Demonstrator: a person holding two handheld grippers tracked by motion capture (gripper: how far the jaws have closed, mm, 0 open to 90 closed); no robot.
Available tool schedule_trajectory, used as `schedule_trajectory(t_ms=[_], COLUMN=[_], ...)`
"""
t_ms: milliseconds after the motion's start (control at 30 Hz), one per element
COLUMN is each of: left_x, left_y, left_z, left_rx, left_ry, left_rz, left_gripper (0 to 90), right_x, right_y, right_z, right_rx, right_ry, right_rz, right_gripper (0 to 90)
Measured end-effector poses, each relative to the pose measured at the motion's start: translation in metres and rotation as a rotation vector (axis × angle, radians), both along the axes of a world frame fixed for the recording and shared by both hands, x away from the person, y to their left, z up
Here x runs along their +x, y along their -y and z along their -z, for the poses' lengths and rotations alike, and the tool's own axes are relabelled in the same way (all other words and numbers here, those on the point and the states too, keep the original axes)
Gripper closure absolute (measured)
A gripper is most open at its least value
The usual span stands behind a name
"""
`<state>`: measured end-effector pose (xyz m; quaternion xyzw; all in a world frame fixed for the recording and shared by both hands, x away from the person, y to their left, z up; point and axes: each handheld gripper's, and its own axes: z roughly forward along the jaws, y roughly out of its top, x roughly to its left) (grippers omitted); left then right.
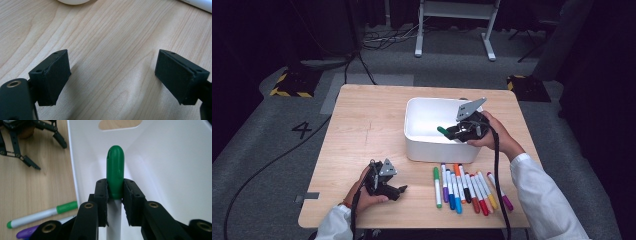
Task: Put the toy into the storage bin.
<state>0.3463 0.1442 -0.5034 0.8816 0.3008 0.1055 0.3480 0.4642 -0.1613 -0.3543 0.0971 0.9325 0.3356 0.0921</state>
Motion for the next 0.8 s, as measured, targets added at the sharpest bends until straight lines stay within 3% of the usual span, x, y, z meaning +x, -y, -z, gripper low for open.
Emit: schedule_trajectory(t_ms=[100, 233, 467, 667, 800], left_x=[0.000, 0.000, 0.000, 0.000, 0.000], left_y=[0.000, 0.000, 0.000, 0.000, 0.000], left_z=[0.000, 0.000, 0.000, 0.000, 0.000], left_rx=[0.001, 0.000, 0.000, 0.001, 0.001], left_ry=[0.001, 0.000, 0.000, -0.001, -0.001], left_rz=[0.000, 0.000, 0.000, -0.001, -0.001], left_gripper=[13.1, 13.1, 13.1, 12.7, 12.7], right_x=[-0.002, -0.001, 0.000, 0.000, -0.003], right_y=[-0.006, -0.012, -0.016, -0.013, -0.005], right_z=[0.005, 0.009, 0.009, 0.008, 0.004], right_rx=[-0.055, -0.091, -0.113, -0.086, -0.011], right_ry=[-0.022, -0.034, -0.041, -0.014, 0.008], right_rz=[-0.019, -0.012, 0.020, 0.061, 0.086], right_gripper=[74.4, 74.4, 70.8, 60.8, 55.0])
